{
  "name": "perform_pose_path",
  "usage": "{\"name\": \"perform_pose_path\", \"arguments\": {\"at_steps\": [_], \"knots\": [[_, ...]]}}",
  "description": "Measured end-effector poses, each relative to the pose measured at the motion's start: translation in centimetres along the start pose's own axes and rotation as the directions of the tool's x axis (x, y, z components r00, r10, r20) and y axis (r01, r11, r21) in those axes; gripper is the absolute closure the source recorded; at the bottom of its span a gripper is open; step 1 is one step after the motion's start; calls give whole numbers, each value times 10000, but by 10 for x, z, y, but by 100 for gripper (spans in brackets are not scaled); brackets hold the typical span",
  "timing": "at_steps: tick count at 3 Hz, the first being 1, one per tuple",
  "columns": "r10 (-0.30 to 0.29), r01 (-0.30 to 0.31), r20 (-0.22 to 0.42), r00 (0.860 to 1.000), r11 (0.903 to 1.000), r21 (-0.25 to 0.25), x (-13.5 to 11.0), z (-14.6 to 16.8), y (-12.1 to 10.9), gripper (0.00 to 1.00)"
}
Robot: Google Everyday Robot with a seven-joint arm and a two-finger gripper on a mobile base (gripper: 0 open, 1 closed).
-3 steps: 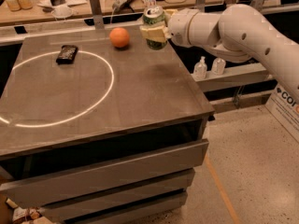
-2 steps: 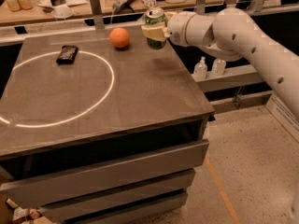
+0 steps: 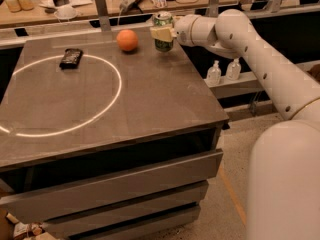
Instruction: Move green can near orange
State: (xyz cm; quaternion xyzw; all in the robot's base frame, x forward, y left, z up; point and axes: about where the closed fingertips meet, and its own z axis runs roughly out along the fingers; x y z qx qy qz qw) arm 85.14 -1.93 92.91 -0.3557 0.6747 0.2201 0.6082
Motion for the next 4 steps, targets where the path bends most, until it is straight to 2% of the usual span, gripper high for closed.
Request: {"name": "perform_pose_path", "arguments": {"at_steps": [3, 4], "knots": [[769, -818, -877, 9932, 9952, -530, 34, 58, -2, 7], [796, -862, -926, 9925, 9938, -703, 36, 66, 3, 0]]}}
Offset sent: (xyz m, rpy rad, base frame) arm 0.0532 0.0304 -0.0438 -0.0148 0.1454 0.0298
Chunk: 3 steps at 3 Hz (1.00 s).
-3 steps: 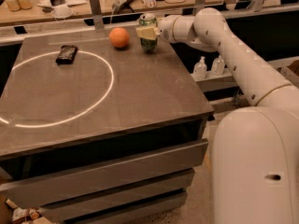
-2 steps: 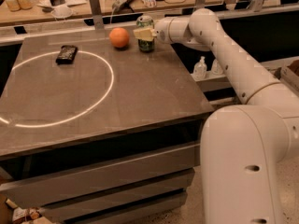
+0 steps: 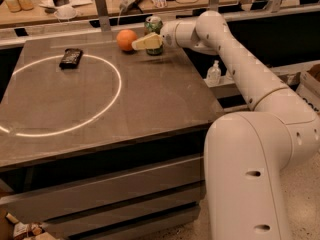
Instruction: Move green can near orange
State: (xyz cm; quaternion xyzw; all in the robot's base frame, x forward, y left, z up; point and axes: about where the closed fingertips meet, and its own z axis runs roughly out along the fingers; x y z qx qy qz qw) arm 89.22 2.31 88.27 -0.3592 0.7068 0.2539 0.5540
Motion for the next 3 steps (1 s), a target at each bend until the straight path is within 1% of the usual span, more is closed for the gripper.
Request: {"name": "perform_pose_path", "arguments": {"at_steps": [1, 2, 3], "knots": [[-14, 14, 1, 10000, 10000, -67, 0, 2, 2, 0], [-178, 179, -49, 9998, 9997, 135, -8, -26, 12, 0], [-765, 632, 715, 9945, 9830, 1721, -65, -123, 8, 0]]}}
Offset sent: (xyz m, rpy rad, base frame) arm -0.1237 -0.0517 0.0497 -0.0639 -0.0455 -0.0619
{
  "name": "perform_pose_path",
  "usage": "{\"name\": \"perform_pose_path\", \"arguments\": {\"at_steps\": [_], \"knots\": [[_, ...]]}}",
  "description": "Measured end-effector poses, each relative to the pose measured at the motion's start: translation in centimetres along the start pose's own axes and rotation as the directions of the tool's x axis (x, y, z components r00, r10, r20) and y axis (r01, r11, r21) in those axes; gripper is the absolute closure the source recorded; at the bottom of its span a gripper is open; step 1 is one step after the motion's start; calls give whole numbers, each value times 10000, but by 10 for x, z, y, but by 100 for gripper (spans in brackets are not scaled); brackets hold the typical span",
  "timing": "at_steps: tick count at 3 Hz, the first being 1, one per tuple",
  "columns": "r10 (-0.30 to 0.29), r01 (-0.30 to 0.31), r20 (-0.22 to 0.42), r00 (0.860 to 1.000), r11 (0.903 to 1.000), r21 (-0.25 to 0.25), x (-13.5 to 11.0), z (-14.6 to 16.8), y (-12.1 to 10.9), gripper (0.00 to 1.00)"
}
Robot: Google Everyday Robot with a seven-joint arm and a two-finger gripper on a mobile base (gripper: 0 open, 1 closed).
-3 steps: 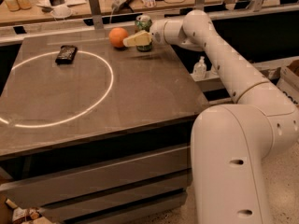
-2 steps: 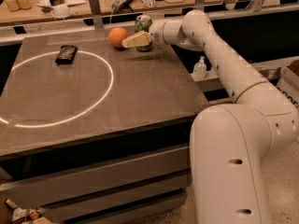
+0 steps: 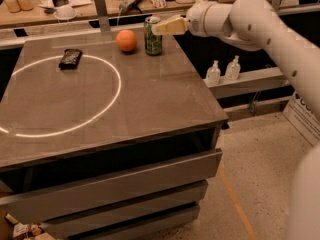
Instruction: Move green can near orange
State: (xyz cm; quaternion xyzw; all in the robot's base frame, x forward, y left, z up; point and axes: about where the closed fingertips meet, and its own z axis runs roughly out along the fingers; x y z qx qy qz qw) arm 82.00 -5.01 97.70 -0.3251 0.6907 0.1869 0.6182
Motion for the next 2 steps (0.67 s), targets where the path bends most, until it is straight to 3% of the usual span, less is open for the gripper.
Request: {"name": "perform_pose_path", "arguments": {"at_steps": [1, 2], "knots": [[-68, -50, 527, 9986, 9754, 2205, -53, -111, -25, 0], [-258, 47, 743, 9969, 9628, 2701, -76, -132, -15, 0]]}}
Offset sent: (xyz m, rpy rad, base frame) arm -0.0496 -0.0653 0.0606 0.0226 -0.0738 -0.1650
